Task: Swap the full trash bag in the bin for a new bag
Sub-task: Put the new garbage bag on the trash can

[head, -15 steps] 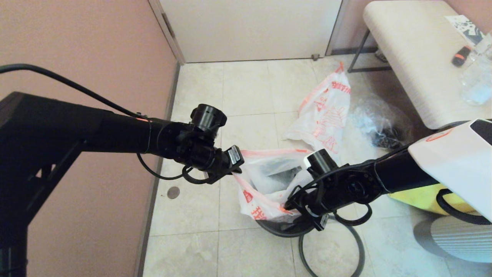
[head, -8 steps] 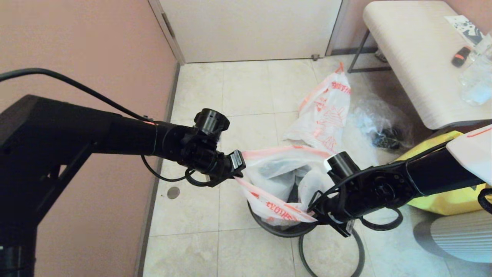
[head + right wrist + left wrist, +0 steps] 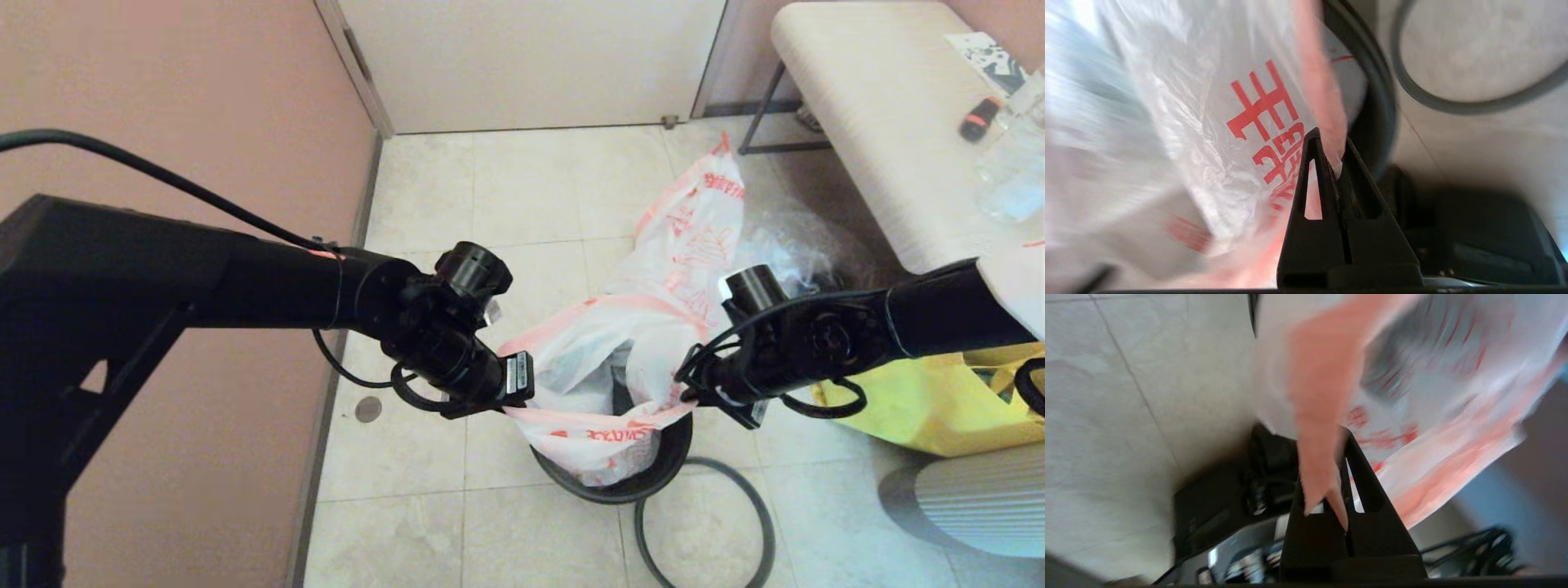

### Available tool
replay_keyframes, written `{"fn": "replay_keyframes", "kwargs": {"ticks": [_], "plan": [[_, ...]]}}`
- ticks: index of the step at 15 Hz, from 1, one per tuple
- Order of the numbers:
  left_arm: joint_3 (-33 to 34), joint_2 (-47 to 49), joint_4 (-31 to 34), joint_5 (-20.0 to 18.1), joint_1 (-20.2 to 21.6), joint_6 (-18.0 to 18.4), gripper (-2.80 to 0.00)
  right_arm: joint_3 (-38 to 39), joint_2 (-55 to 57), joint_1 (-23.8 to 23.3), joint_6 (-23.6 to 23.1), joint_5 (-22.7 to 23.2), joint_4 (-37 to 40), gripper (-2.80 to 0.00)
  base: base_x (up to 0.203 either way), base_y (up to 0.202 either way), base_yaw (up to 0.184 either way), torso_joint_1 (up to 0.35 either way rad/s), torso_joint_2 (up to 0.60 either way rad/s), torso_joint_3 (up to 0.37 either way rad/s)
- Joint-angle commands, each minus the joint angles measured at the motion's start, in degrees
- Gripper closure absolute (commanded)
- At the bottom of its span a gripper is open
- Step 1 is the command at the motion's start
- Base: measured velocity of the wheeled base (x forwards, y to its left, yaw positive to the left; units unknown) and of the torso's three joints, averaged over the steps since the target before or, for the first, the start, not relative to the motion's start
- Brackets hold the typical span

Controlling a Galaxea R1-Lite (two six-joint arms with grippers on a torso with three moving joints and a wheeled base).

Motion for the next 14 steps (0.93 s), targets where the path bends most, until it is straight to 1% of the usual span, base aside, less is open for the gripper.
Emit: {"fn": "replay_keyframes", "kwargs": {"ticks": [1,3,4,7,8,9,11,14], "plan": [[0.0,-0.1,1.2,-0.1,-0.4,0.9,0.0,-5.8,0.5,-0.7,0.3,0.1,3.2,0.0,0.0,0.0,0.0,0.0,0.0,0.0],[0.4,1.5,1.5,0.7,-0.4,2.5,0.0,-4.4,0.7,-0.3,0.3,0.1,4.3,0.0,0.0,0.0,0.0,0.0,0.0,0.0],[0.4,2.6,1.4,1.6,-0.4,2.6,0.0,-2.8,0.8,-0.2,0.3,0.1,4.1,0.0,0.0,0.0,0.0,0.0,0.0,0.0],[0.0,7.8,1.0,6.7,-1.2,2.7,0.0,2.8,-1.0,-0.1,-0.3,0.2,3.7,0.0,0.0,0.0,0.0,0.0,0.0,0.0],[0.0,9.5,0.4,7.9,-1.6,2.6,0.0,4.4,-0.7,-0.1,-2.3,0.2,3.7,0.0,0.0,0.0,0.0,0.0,0.0,0.0],[0.0,10.8,-1.1,8.4,-1.9,2.6,0.0,5.2,0.4,-0.1,-3.7,0.2,3.8,0.0,0.0,0.0,0.0,0.0,0.0,0.0],[0.8,11.7,-3.0,8.6,-3.2,2.5,0.0,6.5,1.7,0.7,-4.9,0.3,4.1,0.0,0.0,0.0,0.0,0.0,0.0,0.0],[1.9,12.9,-3.0,8.9,-4.5,2.8,0.0,9.2,4.8,3.7,-6.7,0.0,3.7,0.0,0.0,0.0,0.0,0.0,0.0,0.0]]}}
